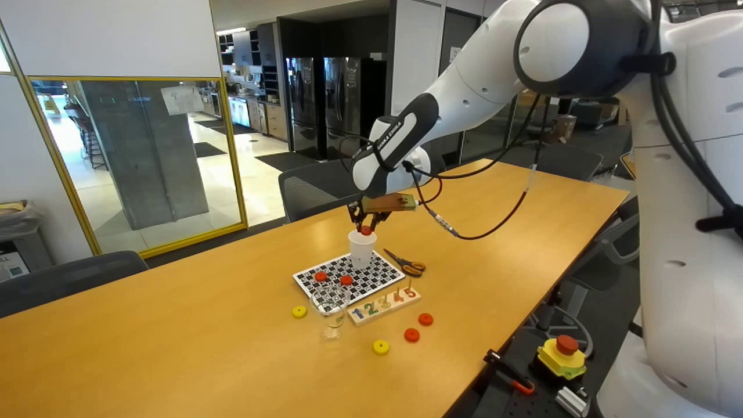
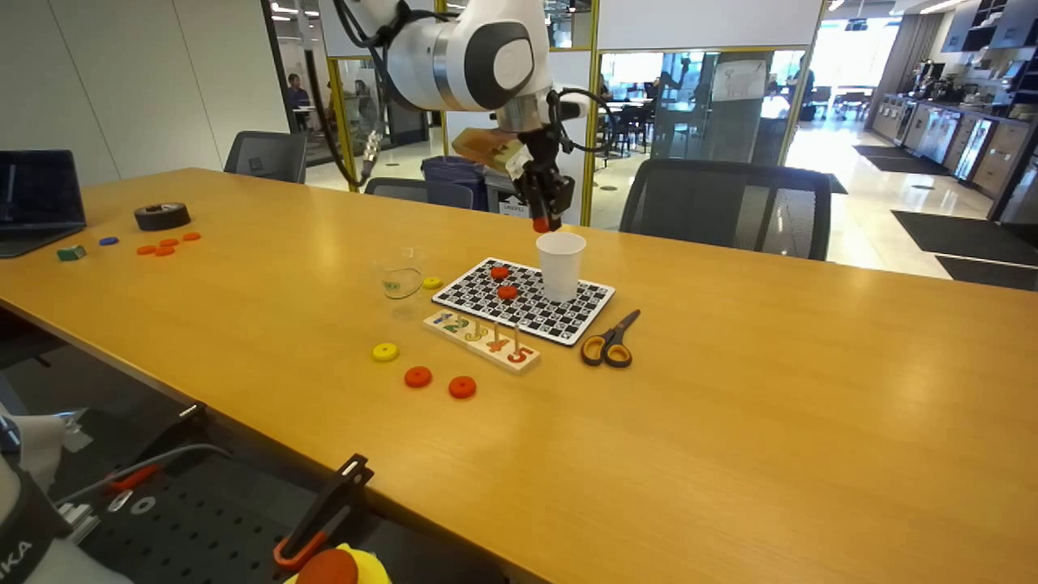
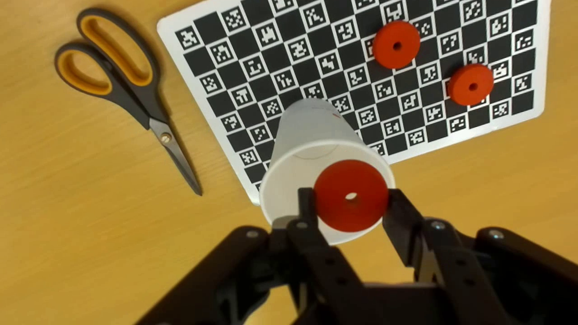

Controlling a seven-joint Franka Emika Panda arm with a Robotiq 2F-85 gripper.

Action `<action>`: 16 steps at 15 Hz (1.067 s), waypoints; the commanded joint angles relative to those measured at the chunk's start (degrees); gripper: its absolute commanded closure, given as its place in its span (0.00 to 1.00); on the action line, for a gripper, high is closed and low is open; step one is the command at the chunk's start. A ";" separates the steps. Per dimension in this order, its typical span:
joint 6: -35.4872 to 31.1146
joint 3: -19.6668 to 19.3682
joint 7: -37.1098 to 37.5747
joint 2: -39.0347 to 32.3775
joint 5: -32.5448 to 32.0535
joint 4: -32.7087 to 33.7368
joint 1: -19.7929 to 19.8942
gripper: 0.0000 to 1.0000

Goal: Pick up the orange tokens from the table and put them in the white cup. Put the yellow tokens in the colourless cup.

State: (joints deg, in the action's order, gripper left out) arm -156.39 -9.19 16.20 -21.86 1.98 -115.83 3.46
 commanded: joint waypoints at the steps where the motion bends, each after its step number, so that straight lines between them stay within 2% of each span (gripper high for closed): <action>1: 2.58 0.04 -1.02 -5.80 0.59 8.72 1.11 0.78; 9: 10.57 0.17 -2.02 -11.26 0.30 17.64 2.17 0.75; 10: 12.18 0.18 -2.03 -11.48 0.32 18.35 2.21 0.33; 11: 13.36 0.25 -2.07 -11.68 0.41 18.96 2.30 0.31; 15: 17.03 1.14 -3.11 -10.82 0.90 19.32 2.59 0.03; 16: 18.59 1.59 -3.96 -10.01 1.01 18.99 2.65 0.00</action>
State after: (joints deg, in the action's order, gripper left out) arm -141.91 -9.10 14.76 -32.66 1.98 -98.51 5.26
